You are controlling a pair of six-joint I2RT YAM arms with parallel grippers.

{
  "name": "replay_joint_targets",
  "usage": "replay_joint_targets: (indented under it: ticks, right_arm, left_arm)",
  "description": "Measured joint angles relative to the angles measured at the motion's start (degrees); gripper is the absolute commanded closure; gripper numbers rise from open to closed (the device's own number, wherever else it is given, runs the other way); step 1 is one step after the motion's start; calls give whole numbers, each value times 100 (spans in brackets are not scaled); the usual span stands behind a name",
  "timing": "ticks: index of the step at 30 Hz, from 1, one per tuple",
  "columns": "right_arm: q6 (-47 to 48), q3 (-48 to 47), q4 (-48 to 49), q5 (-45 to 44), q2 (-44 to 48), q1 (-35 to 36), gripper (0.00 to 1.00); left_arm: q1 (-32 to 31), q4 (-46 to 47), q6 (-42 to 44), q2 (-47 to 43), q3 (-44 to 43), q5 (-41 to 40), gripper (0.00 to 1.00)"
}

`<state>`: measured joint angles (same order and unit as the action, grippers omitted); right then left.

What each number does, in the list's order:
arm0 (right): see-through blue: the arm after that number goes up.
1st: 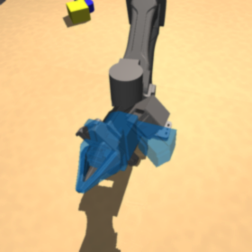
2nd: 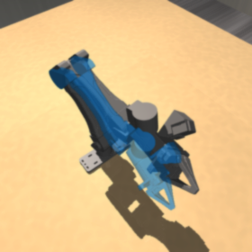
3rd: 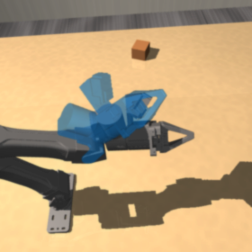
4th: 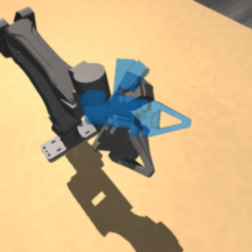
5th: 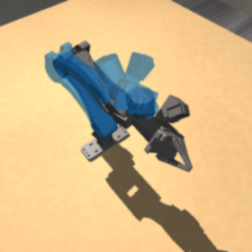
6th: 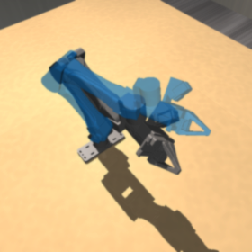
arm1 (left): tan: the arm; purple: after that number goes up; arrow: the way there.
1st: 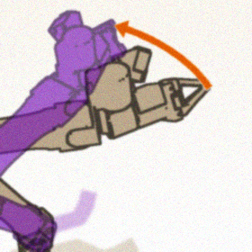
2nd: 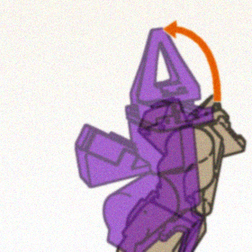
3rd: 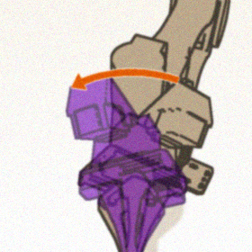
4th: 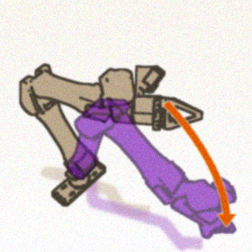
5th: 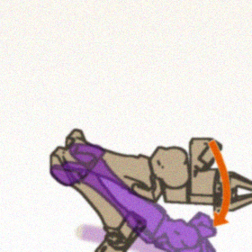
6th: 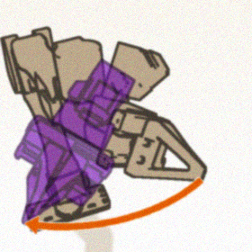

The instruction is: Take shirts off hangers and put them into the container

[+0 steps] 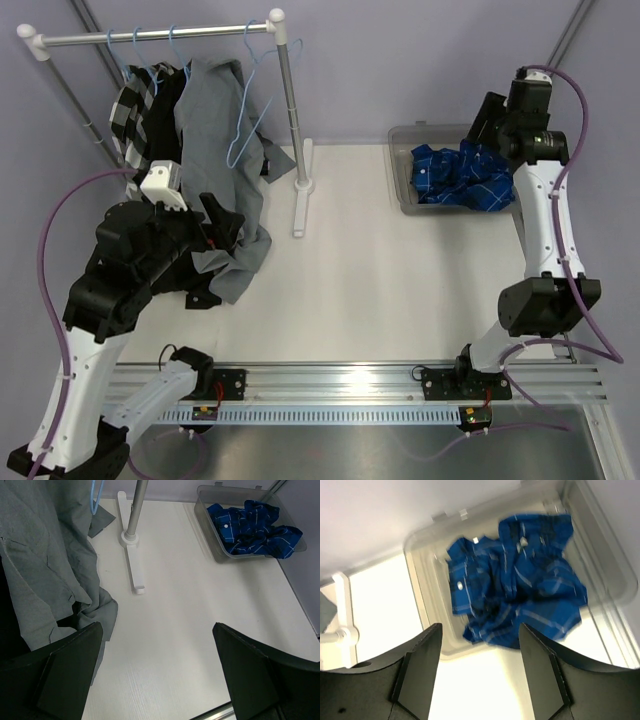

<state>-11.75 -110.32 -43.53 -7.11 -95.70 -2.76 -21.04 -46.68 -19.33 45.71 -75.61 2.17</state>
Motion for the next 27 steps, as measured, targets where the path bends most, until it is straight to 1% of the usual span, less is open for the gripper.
replay_joint_targets:
  ticks: [3, 6, 8, 10, 17, 27]
  right_arm:
    - [-190, 1001, 39, -105, 437, -42, 31]
    - [-468, 1858, 66, -168, 485, -68, 32]
    - [-647, 2315, 37, -236, 452, -81, 34]
    - [-811, 2553, 33, -282, 411, -103, 35]
    - [-1097, 2621, 332, -269, 208, -330, 36]
    - [-1207, 2194, 695, -28, -925, -474, 36]
  left_arm:
    - [0, 0, 0, -42, 0, 2, 1]
    - [0, 0, 0, -105, 0, 2, 1]
    - [0, -2, 0, -144, 0, 4, 1]
    - [0, 0, 0, -186, 0, 11, 1]
    - [0, -2, 2, -262, 4, 7, 1]
    - [0, -17, 4, -343, 13, -46, 1]
